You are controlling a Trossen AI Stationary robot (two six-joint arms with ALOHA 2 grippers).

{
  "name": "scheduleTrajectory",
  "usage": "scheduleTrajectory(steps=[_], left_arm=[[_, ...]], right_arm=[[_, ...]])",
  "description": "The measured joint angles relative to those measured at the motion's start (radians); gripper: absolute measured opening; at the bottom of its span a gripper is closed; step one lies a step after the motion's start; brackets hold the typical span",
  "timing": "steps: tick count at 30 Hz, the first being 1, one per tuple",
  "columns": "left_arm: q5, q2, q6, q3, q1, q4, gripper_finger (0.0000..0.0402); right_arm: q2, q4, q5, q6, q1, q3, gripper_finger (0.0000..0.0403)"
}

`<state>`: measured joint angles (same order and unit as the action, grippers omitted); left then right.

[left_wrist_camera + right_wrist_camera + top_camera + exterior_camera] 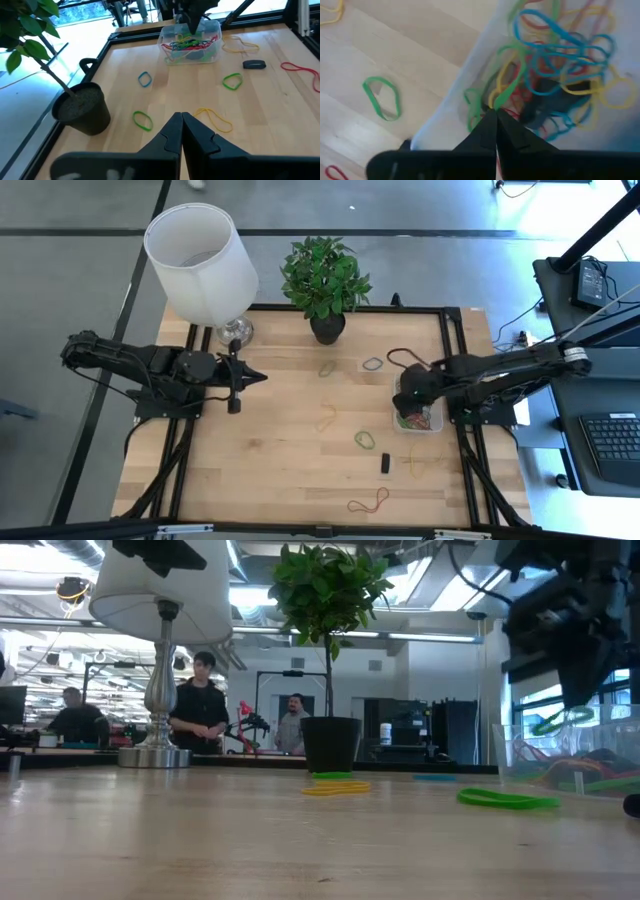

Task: Pick and place rubber bands into bin
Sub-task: Put the green rubber band into the transparent bin

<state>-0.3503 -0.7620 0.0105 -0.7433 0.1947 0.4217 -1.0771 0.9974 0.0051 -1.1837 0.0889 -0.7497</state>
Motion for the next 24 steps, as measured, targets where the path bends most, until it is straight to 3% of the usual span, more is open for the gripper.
scheduleTrajectory(steps=[9,14,24], left_arm=[[0.003,0.0,0.001,0.0,0.0,0.0,0.0006],[0.004,0.0,-0.008,0.0,0.0,0.0,0.0008],[0.004,0.0,-0.114,0.0,0.0,-0.005,0.0008]], right_arm=[[-0.186,-0.07,0.001,-0.015,0.022,0.003,0.0002],[-0.26,-0.098,0.001,0.009,0.022,0.003,0.0021],[-0.176,-0.088,0.015,-0.02,0.022,0.003,0.0101]])
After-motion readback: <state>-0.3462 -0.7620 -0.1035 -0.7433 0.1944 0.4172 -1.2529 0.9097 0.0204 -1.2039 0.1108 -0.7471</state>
